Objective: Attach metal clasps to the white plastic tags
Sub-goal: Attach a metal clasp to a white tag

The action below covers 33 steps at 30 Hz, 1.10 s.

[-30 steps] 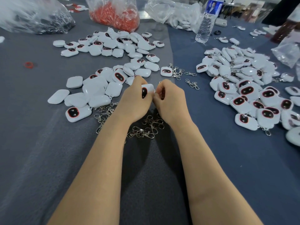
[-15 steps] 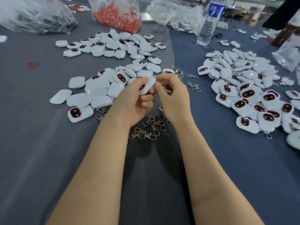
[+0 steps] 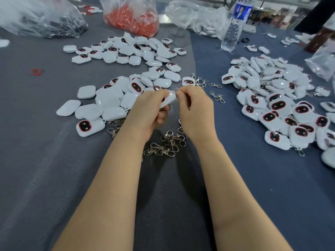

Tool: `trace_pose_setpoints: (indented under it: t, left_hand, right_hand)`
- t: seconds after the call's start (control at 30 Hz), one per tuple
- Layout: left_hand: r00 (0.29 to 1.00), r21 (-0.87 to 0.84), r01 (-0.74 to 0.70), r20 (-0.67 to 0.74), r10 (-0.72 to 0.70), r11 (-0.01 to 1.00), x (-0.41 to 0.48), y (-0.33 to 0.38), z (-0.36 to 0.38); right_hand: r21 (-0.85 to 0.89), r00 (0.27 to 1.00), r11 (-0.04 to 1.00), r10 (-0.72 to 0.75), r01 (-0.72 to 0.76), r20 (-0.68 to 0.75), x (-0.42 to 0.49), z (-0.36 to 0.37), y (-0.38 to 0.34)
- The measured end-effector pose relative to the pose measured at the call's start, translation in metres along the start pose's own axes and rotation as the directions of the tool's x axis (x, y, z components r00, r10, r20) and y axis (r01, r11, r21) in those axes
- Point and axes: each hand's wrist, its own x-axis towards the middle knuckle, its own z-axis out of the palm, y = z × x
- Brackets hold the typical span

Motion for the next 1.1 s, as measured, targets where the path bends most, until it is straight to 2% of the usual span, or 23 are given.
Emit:
trace_pose_setpoints:
  t: [0.07, 0.13, 0.2, 0.23, 0.27, 0.3, 0.33, 0.37, 0.4, 0.47, 0.5, 0.53, 0.6, 0.7, 0.8, 0.9, 0.97, 1.03, 1.1]
  left_hand:
    - [0.960, 0.281, -0.223, -0.105, 0.261, 0.933, -0.001, -0.002, 0.000]
    - [0.876, 0.527, -0.381, -0.058, 0.479, 0.760, -0.002, -0.003, -0.002]
    - [0.805, 0.771, -0.423, 0.078, 0.588, 0.476, -0.002, -0.007, -0.003]
    - [0.778, 0.830, -0.432, 0.144, 0.612, 0.354, -0.001, -0.009, -0.003]
    - [0.759, 0.848, -0.445, 0.185, 0.624, 0.289, -0.001, -0.010, -0.002]
    - [0.752, 0.842, -0.458, 0.196, 0.629, 0.285, -0.001, -0.010, -0.001]
    - [0.760, 0.819, -0.463, 0.170, 0.627, 0.340, -0.001, -0.010, 0.000]
    - [0.786, 0.765, -0.454, 0.103, 0.609, 0.457, -0.001, -0.009, 0.001]
    - [0.832, 0.665, -0.424, 0.016, 0.555, 0.615, 0.000, -0.008, 0.004]
    - [0.938, 0.319, -0.268, -0.130, 0.323, 0.909, 0.003, -0.007, 0.008]
    - [0.973, 0.124, -0.155, -0.150, 0.173, 0.980, 0.004, -0.007, 0.008]
    - [0.992, -0.060, -0.048, -0.118, 0.040, 0.997, 0.004, -0.005, 0.006]
    - [0.993, -0.327, 0.117, 0.032, -0.113, 0.938, 0.004, -0.001, 0.002]
    - [0.966, -0.486, 0.248, 0.192, -0.174, 0.838, 0.003, 0.002, -0.003]
    - [0.933, -0.561, 0.348, 0.284, -0.220, 0.751, 0.002, 0.003, -0.003]
    - [0.907, -0.576, 0.409, 0.343, -0.245, 0.708, 0.001, 0.003, -0.003]
    - [0.916, -0.532, 0.387, 0.316, -0.247, 0.753, 0.002, 0.002, -0.004]
    - [0.955, -0.430, 0.290, 0.191, -0.227, 0.855, 0.003, 0.000, -0.002]
    - [0.994, -0.213, 0.103, -0.022, -0.110, 0.972, 0.004, -0.002, 0.000]
  right_hand:
    - [-0.103, 0.998, 0.994, -0.029, 0.034, 0.053, 0.001, 0.002, 0.004]
    - [-0.180, 0.993, 0.983, -0.016, 0.037, 0.118, 0.002, 0.002, 0.007]
    - [-0.255, 0.983, 0.967, 0.028, 0.019, 0.182, 0.003, 0.002, 0.011]
    - [-0.278, 0.977, 0.961, 0.054, 0.005, 0.205, 0.003, 0.001, 0.012]
    - [-0.284, 0.973, 0.959, 0.076, -0.011, 0.218, 0.003, 0.001, 0.013]
    - [-0.267, 0.972, 0.963, 0.090, -0.029, 0.217, 0.002, 0.002, 0.012]
    - [-0.221, 0.975, 0.974, 0.095, -0.049, 0.202, 0.002, 0.002, 0.011]
    - [-0.150, 0.981, 0.986, 0.092, -0.066, 0.172, 0.001, 0.003, 0.009]
    - [-0.067, 0.987, 0.995, 0.088, -0.080, 0.136, 0.000, 0.003, 0.007]
    - [0.077, 0.992, 0.991, 0.103, -0.109, 0.078, -0.001, 0.002, 0.003]
    - [0.119, 0.992, 0.986, 0.110, -0.116, 0.063, -0.002, 0.002, 0.002]
    - [0.147, 0.992, 0.982, 0.112, -0.119, 0.055, -0.002, 0.002, 0.001]
    - [0.209, 0.992, 0.970, 0.120, -0.125, 0.034, -0.002, 0.003, 0.001]
    - [0.277, 0.993, 0.955, 0.119, -0.108, -0.023, -0.001, 0.003, -0.002]
    - [0.245, 0.995, 0.969, 0.062, -0.041, -0.080, -0.002, 0.002, -0.003]
    - [0.117, 0.990, 0.992, -0.038, 0.054, -0.133, -0.004, 0.003, -0.005]
    - [0.050, 0.987, 0.996, -0.072, 0.079, -0.140, -0.004, 0.005, -0.006]
    - [-0.004, 0.991, 0.997, -0.073, 0.073, -0.110, -0.004, 0.008, -0.005]
    - [-0.054, 0.996, 0.996, -0.073, 0.071, -0.046, -0.005, 0.009, -0.004]
